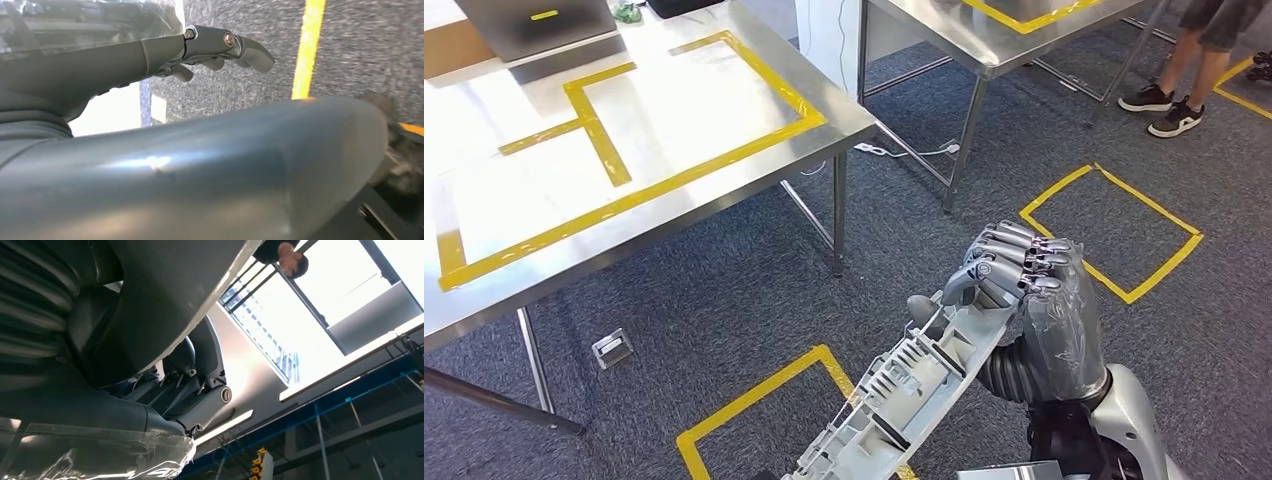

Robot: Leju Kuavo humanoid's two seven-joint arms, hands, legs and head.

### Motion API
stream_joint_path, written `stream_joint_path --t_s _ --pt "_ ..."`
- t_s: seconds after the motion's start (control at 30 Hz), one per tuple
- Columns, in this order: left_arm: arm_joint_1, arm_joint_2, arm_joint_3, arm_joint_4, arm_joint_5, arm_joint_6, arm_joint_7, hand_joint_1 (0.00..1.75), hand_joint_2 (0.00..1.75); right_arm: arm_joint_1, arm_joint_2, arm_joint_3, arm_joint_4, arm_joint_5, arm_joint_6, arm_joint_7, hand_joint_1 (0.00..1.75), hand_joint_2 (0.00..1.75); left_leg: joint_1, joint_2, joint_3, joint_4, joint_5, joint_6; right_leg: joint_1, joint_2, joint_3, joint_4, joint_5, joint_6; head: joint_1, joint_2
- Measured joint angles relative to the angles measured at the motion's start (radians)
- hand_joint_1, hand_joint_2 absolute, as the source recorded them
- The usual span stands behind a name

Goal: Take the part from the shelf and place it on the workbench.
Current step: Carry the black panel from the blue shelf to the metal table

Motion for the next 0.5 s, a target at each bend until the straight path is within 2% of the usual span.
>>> stream_joint_path --t_s 0.03,0.07,0.1,0.17,0.2,0.23,0.27,0.3,0.33,0.4,0.43,0.47,0.5 --pt "0.002 0.000 0.000 0.000 0.000 0.000 0.000 0.00 1.75 -0.001 0.000 0.000 0.000 0.000 0.000 0.000 1.75 1.75 0.003 -0.010 -0.001 -0.003 0.003 0.005 -0.001 0.000 0.001 0.001 -0.003 0.005 0.001 0.000" --pt "0.004 0.000 0.000 0.000 0.000 0.000 0.001 0.00 1.75 -0.003 0.000 0.000 0.000 0.000 0.000 0.000 1.75 1.75 0.006 -0.020 -0.001 -0.006 0.006 0.010 -0.004 0.016 -0.003 0.011 -0.013 0.010 0.002 0.000" --pt "0.005 0.000 0.000 0.000 0.000 0.000 0.001 0.00 1.75 -0.004 0.000 0.000 0.000 0.000 0.000 0.000 1.75 1.75 0.010 -0.030 0.000 -0.009 0.008 0.014 -0.006 0.043 -0.015 0.041 -0.033 0.014 0.006 0.000" --pt "0.003 -0.001 0.000 0.000 -0.001 0.001 0.002 0.00 1.75 -0.003 0.000 0.000 0.000 0.001 0.000 0.000 1.75 1.75 0.014 -0.051 -0.001 -0.011 0.012 0.021 -0.010 0.099 -0.068 0.156 -0.093 0.022 0.016 0.000" --pt "0.002 -0.001 0.000 0.000 -0.001 0.001 0.002 0.00 1.75 -0.002 0.000 0.000 0.000 0.001 0.000 0.000 1.75 1.75 0.014 -0.063 -0.002 -0.011 0.012 0.022 -0.011 0.110 -0.100 0.222 -0.118 0.024 0.021 0.000" --pt "0.001 -0.001 0.000 0.000 -0.001 0.002 0.002 0.00 1.75 -0.001 0.000 0.000 0.001 0.001 0.000 0.000 1.75 1.75 0.014 -0.075 -0.002 -0.010 0.012 0.022 -0.011 0.114 -0.124 0.266 -0.127 0.024 0.023 0.000" --pt "0.002 -0.001 0.000 0.000 -0.002 0.003 0.004 0.00 1.75 0.000 0.000 0.000 0.001 0.001 0.000 0.000 1.75 1.75 0.014 -0.089 -0.002 -0.009 0.012 0.022 -0.012 0.115 -0.132 0.276 -0.116 0.024 0.025 0.000" --pt "0.002 -0.001 0.000 0.000 -0.002 0.004 0.006 0.00 1.75 0.000 0.000 0.001 0.001 0.001 0.000 0.000 1.75 1.75 0.014 -0.103 -0.002 -0.008 0.012 0.022 -0.012 0.118 -0.122 0.245 -0.086 0.022 0.026 0.000" --pt "0.002 -0.001 0.000 0.000 -0.004 0.004 0.008 0.00 1.75 0.000 0.000 0.001 0.001 0.001 0.000 0.000 1.75 1.75 0.014 -0.117 -0.001 -0.007 0.012 0.021 -0.013 0.130 -0.097 0.183 -0.044 0.019 0.027 0.000" --pt "0.000 -0.002 0.000 0.000 -0.006 0.004 0.012 0.00 1.75 0.000 0.000 0.000 0.001 0.001 -0.001 0.000 1.75 1.75 0.015 -0.143 -0.005 -0.003 0.013 0.014 -0.017 0.177 -0.042 0.056 0.010 0.011 0.027 0.000" --pt "0.000 -0.002 0.000 0.000 -0.007 0.004 0.014 0.00 1.75 -0.001 0.000 0.000 0.001 0.002 -0.002 0.000 1.75 1.75 0.017 -0.154 -0.010 -0.002 0.015 0.009 -0.018 0.194 -0.027 0.021 0.019 0.008 0.027 0.000" --pt "0.000 -0.002 0.000 0.000 -0.007 0.004 0.016 0.00 1.75 -0.001 0.000 0.000 0.001 0.002 -0.002 0.000 1.75 1.75 0.019 -0.165 -0.015 -0.002 0.017 0.002 -0.017 0.200 -0.022 0.008 0.015 0.006 0.027 0.000" --pt "0.001 -0.002 0.000 0.000 -0.007 0.004 0.018 0.00 1.75 -0.001 0.000 0.001 0.001 0.002 -0.003 0.000 1.75 1.75 0.021 -0.177 -0.019 -0.003 0.020 -0.005 -0.015 0.192 -0.021 0.003 0.016 0.003 0.028 0.000"
